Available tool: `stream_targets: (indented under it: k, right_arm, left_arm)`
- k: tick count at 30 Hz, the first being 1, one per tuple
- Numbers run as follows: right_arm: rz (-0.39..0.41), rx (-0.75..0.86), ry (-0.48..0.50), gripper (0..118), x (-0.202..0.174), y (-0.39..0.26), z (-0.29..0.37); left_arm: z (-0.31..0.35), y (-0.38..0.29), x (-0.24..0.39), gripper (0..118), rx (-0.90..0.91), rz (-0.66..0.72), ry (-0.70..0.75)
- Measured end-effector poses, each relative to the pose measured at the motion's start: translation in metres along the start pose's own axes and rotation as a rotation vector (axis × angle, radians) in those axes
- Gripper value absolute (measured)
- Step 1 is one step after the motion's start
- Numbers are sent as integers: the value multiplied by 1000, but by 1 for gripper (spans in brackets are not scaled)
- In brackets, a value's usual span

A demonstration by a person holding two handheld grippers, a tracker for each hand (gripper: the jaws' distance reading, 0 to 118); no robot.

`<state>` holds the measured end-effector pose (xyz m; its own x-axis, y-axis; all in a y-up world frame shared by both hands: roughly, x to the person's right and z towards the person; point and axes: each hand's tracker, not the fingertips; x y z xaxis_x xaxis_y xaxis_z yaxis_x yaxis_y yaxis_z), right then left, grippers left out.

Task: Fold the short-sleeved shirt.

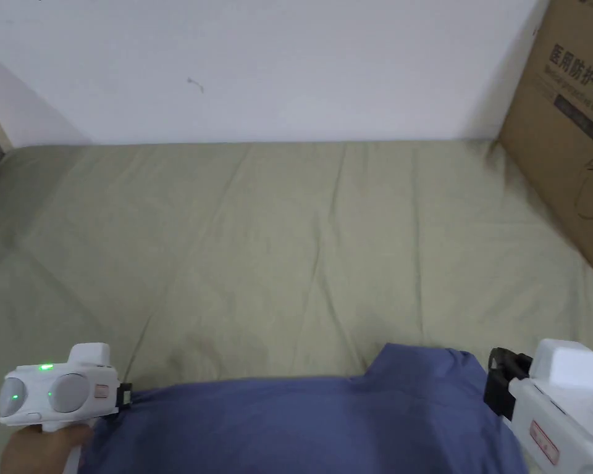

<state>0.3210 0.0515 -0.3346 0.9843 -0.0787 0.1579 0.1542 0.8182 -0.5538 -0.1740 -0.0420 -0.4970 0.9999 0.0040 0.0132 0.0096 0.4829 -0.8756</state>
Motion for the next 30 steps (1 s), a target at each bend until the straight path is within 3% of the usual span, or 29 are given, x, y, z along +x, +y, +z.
stream_targets:
  k: [2, 3, 5, 6, 7, 8, 11, 13, 14, 15, 16, 17, 18, 20, 24, 30]
  right_arm:
    - [-8, -93, -9, 1, 11, -1, -23]
    - [-13, -128, -25, 11, 16, -2, -36]
    - [7, -209, -34, 51, 24, -5, -62]
    - [21, -226, -40, 80, 28, -8, -75]
    - [33, -247, -62, 95, 30, -10, -90]
    - [54, -285, -89, 102, 32, -11, -102]
    - [96, -377, -106, 99, 35, -17, -136]
    - [73, -428, -110, 86, 30, -22, -145]
    - [46, -451, -111, 75, 31, -24, -150]
    - [28, -478, -83, 57, 31, -26, -153]
    - [24, -480, -35, 47, 29, -27, -150]
    - [35, -449, -64, 38, 25, -25, -141]
    - [45, -425, -76, 3, 20, -21, -130]
    - [41, -355, -11, 0, 16, -16, -110]
    - [91, -262, 20, 0, 13, -1, -57]
    - [55, -105, 129, 0, 29, 8, 41]
  left_arm:
    - [16, -1, 1, 0, 72, -10, -17]
    - [15, 3, -6, 0, 101, -1, -33]
    - [32, 3, -7, 0, 145, 8, -67]
    - [41, 2, -8, 0, 164, 11, -79]
    - [53, 2, -7, 0, 172, 9, -85]
    - [60, 2, -7, 0, 179, 5, -93]
    - [71, 2, -9, 0, 198, 3, -105]
    - [78, 1, -11, 0, 204, 6, -115]
    - [80, 0, -11, 0, 203, 7, -118]
    - [74, 0, -16, 0, 203, 10, -120]
    - [74, -1, -18, 0, 204, 13, -120]
    - [75, -2, -20, 0, 202, 16, -121]
    - [77, -4, -21, 0, 201, 22, -119]
    - [83, -13, -24, 0, 202, 42, -121]
    - [96, -28, -29, 0, 205, 98, -120]
    - [116, -51, -49, 0, 229, 136, -109]
